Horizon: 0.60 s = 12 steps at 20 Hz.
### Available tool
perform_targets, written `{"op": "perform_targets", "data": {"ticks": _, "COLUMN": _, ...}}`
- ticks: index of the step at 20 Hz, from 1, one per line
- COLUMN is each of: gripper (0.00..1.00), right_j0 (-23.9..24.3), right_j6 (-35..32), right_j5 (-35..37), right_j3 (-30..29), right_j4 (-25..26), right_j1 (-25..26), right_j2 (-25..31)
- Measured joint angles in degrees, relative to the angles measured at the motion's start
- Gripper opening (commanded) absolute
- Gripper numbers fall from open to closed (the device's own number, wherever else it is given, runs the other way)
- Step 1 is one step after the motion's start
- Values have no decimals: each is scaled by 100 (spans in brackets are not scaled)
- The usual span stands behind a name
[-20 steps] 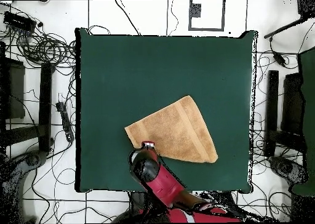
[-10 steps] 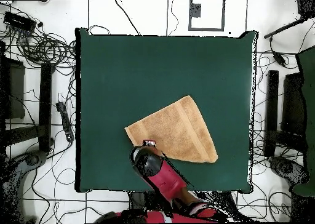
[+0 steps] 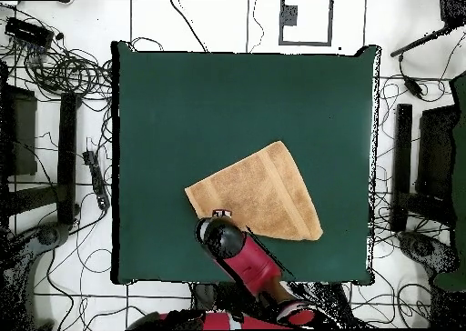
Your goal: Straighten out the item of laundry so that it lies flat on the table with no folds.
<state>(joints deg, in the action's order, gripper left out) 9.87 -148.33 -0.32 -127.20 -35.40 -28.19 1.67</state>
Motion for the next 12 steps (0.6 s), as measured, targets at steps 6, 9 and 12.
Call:
{"op": "perform_targets", "data": {"ticks": 6, "gripper": 100, "right_j0": -36, "right_j6": 0, "right_j5": 116, "right_j3": 102, "right_j4": 178, "right_j1": 27, "right_j2": -97}}
{"op": "perform_targets", "data": {"ticks": 9, "gripper": 100, "right_j0": -36, "right_j6": 0, "right_j5": 204, "right_j3": 154, "right_j4": 256, "right_j1": 38, "right_j2": -133}}
{"op": "perform_targets", "data": {"ticks": 12, "gripper": 100, "right_j0": -37, "right_j6": 0, "right_j5": 334, "right_j3": 207, "right_j4": 287, "right_j1": 44, "right_j2": -168}}
